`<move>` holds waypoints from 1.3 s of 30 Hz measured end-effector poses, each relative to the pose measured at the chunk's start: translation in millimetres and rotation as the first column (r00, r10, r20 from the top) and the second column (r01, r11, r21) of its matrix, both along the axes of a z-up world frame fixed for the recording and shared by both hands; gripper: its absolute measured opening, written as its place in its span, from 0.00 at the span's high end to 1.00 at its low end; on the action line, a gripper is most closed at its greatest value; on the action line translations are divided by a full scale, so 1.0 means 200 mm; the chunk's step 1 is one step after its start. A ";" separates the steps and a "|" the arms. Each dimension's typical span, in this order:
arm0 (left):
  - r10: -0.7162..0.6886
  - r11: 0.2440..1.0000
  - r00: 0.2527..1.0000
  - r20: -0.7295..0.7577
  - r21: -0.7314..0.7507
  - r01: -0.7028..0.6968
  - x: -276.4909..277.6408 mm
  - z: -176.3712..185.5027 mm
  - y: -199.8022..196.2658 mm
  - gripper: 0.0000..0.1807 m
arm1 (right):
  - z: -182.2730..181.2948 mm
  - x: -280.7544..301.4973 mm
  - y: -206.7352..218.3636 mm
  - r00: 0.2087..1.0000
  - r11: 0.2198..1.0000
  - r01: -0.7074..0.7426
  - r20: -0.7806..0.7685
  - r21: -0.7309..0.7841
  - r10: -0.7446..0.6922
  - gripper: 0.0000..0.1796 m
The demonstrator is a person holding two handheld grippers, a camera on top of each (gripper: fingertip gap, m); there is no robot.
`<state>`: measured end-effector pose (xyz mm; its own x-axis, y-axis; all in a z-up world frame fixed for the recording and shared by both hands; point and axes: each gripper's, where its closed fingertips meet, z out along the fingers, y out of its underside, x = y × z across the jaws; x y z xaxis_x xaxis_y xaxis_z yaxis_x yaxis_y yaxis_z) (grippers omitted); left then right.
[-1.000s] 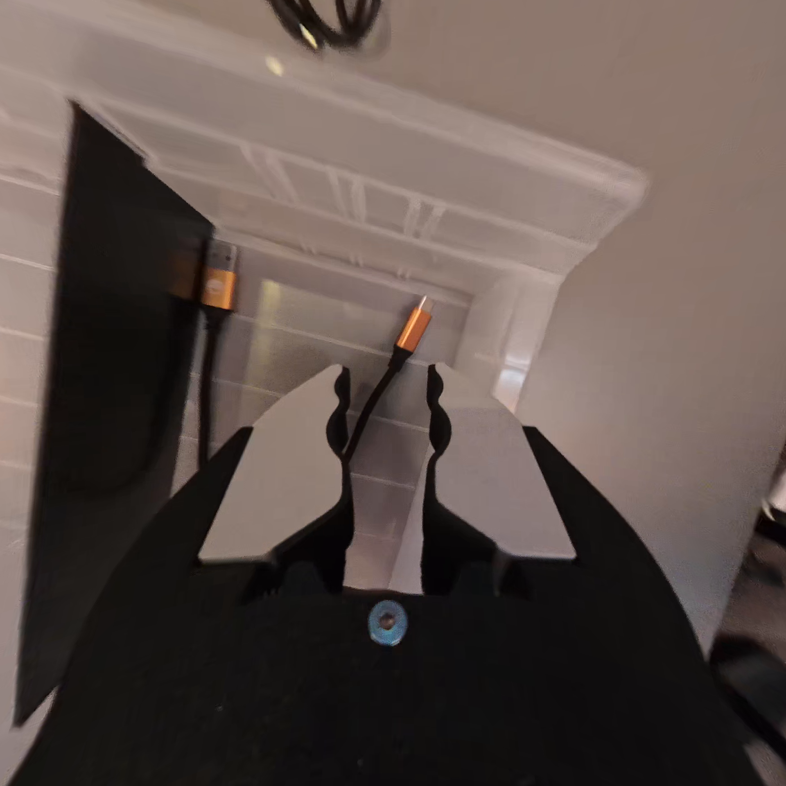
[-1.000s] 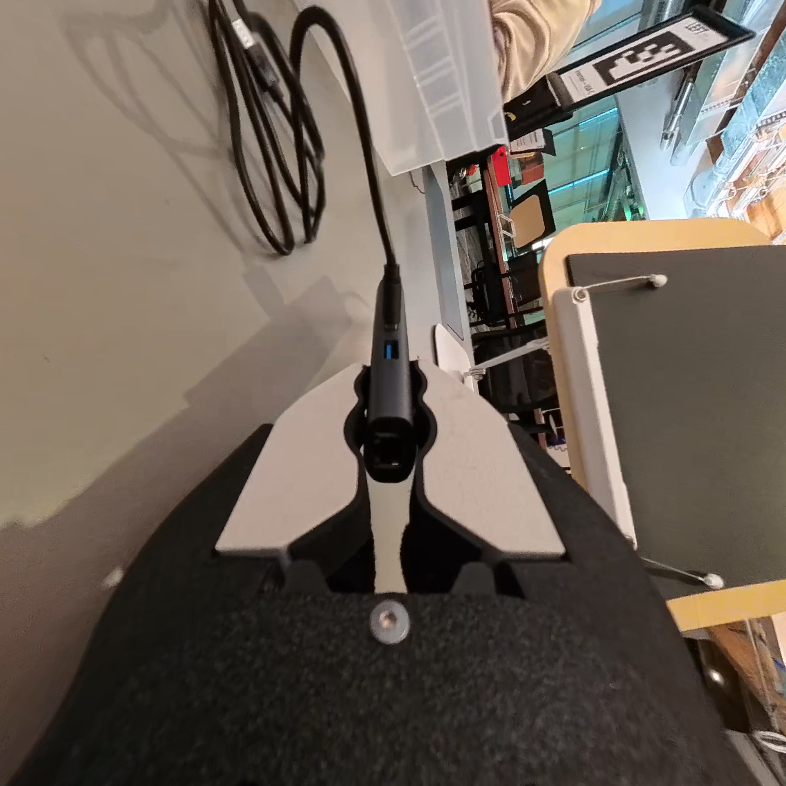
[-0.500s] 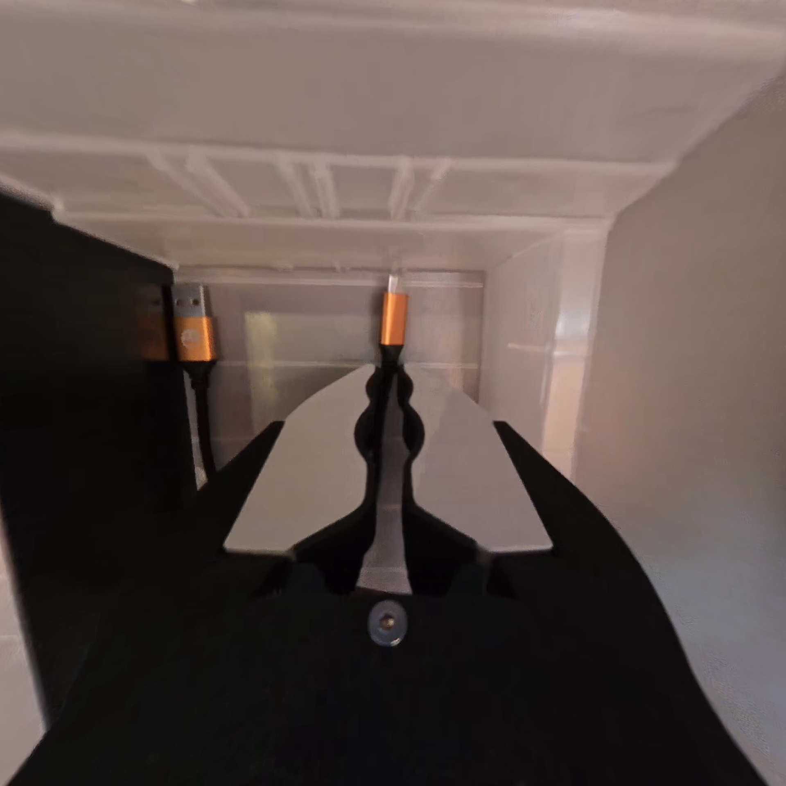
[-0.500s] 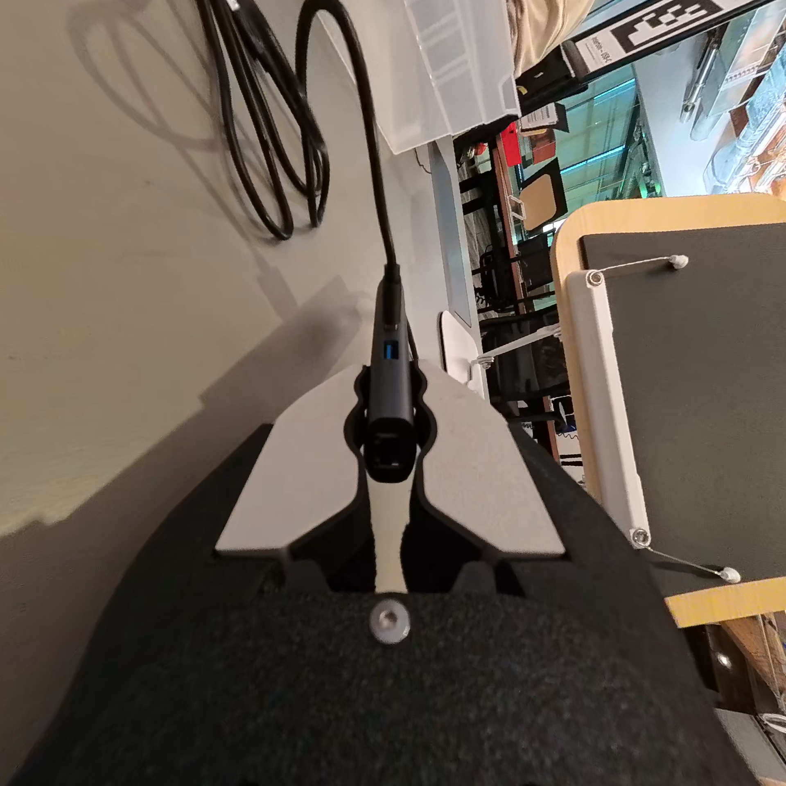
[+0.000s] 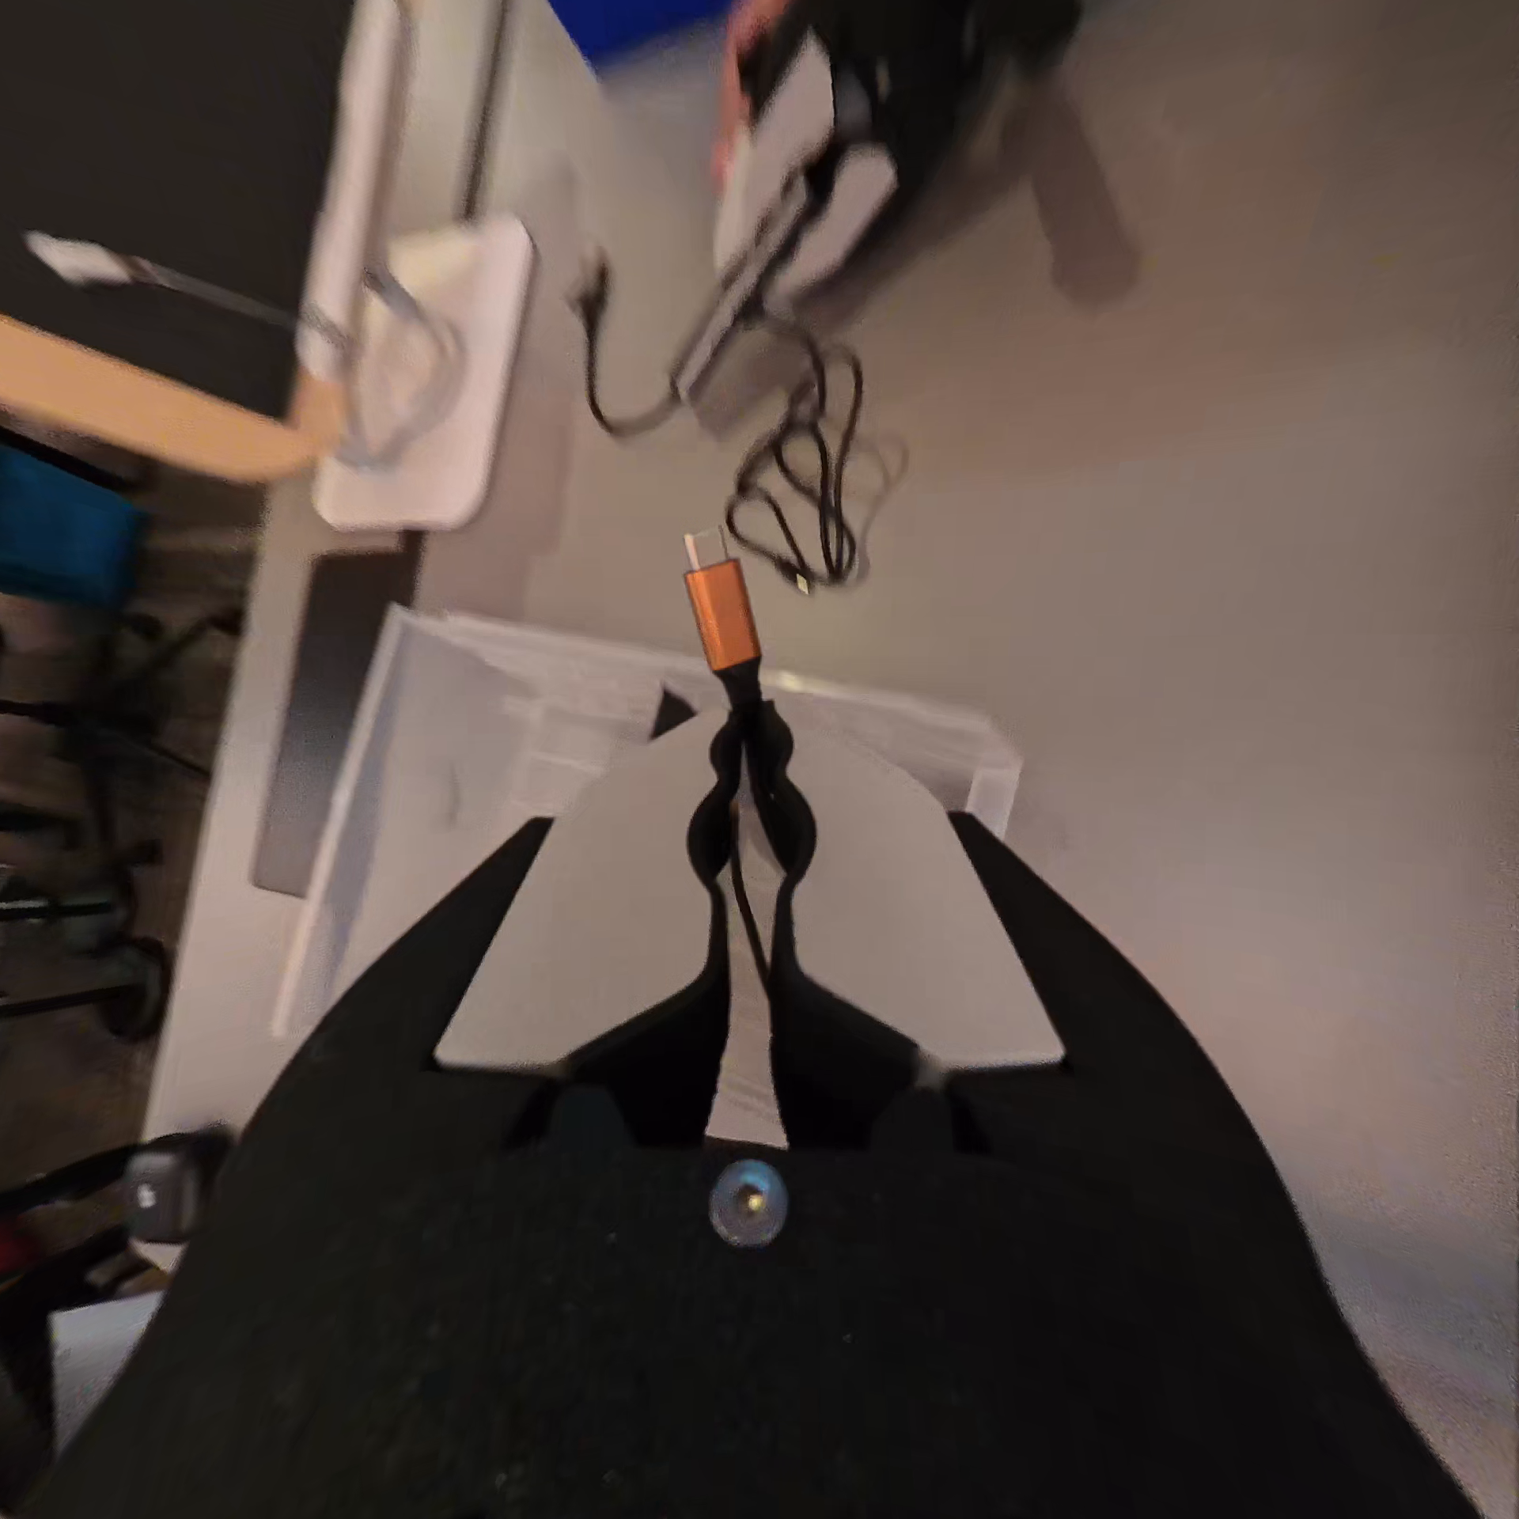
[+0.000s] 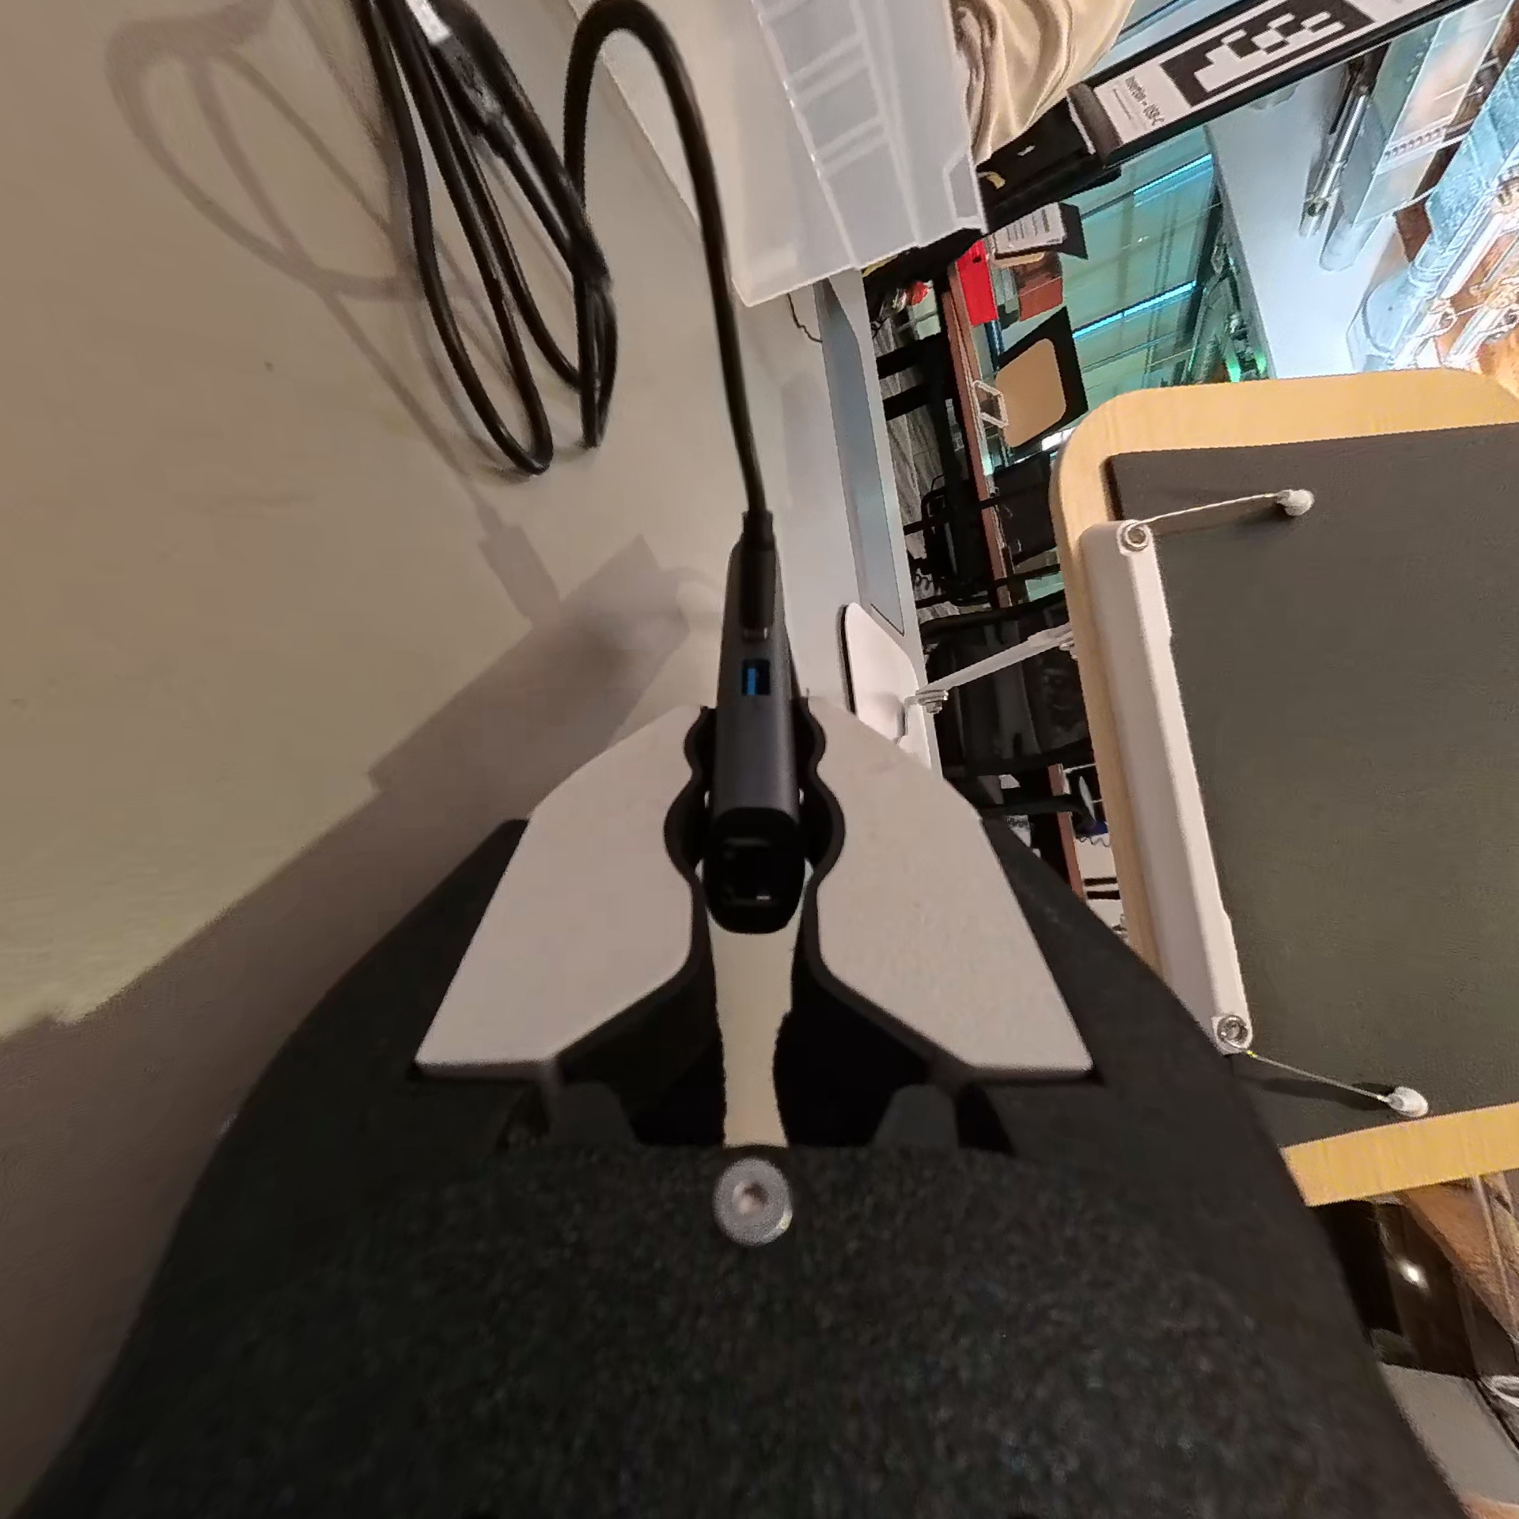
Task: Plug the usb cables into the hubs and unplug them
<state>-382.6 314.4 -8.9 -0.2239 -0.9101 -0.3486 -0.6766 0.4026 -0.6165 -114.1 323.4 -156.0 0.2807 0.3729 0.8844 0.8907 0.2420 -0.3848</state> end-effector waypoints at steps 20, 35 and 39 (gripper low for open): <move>0.619 0.695 0.594 0.514 -0.710 -0.111 0.54 -0.16 -0.65 0.98 | 0.05 -0.01 -0.03 0.994 0.999 -0.038 -0.103 -0.023 0.036 0.90; 0.939 0.301 0.212 0.272 -0.346 -0.889 -0.07 -0.48 -0.46 0.83 | 0.03 -0.01 -0.02 0.996 0.999 -0.034 -0.079 -0.032 0.031 0.90; 0.858 0.507 0.491 0.148 -0.397 -0.765 0.43 -0.58 -0.65 0.81 | 0.02 -0.02 -0.02 0.996 0.999 -0.039 -0.080 -0.034 0.037 0.90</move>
